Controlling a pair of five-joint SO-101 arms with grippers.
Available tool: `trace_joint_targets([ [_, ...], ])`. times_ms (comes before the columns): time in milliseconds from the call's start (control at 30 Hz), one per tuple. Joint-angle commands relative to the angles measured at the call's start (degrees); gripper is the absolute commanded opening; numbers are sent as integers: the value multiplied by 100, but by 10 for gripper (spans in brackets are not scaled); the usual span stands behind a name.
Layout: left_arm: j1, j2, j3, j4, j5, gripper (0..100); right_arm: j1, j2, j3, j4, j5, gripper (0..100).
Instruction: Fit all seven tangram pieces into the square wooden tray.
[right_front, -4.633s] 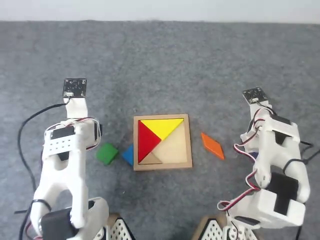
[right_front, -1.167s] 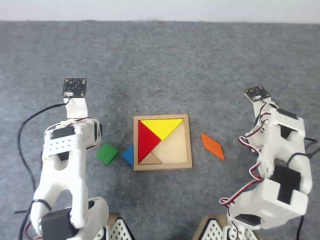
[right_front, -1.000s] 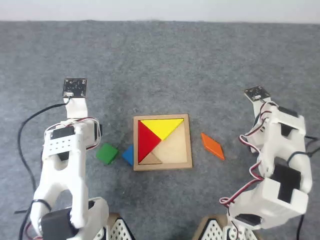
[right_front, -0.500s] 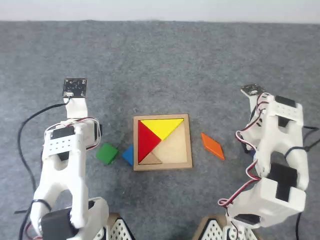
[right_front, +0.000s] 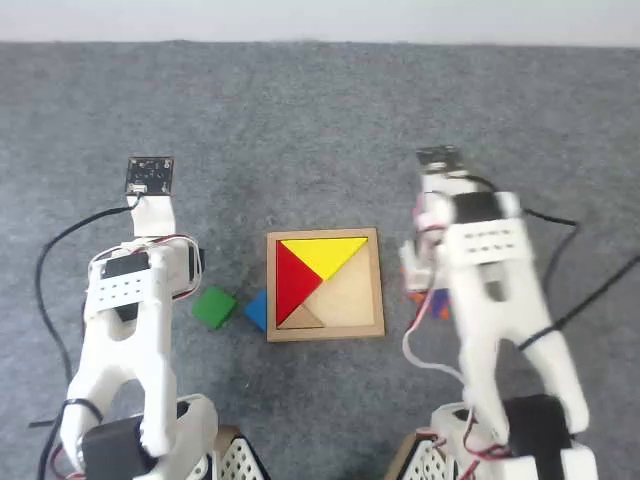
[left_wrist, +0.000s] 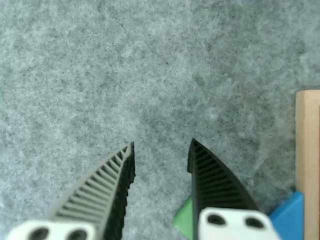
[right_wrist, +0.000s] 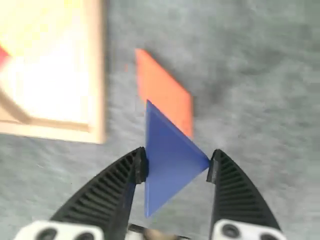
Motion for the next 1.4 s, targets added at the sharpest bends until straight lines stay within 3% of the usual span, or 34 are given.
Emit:
trace_joint_targets([
  [0, 0, -35, -22, -9, 18, 174, -971, -48, -105, -330, -1371, 183],
  [133, -9, -35, -22, 0, 18, 174, -1596, 171, 0, -760, -2110, 183],
  [500, -527, -70, 22, 404, -281, 174, -1991, 1051, 809, -2440, -2145, 184],
  [967, -299, -141, 57, 527, -923, 173, -2369, 1314, 413, -2519, -2171, 188],
  [1167, -132, -1530, 1068, 211, -1029, 173, -2510, 1314, 396, -2527, -2163, 195],
  [1367, -281, -3736, 2176, 53, -941, 176, -2519, 1314, 396, -2519, -2145, 377],
])
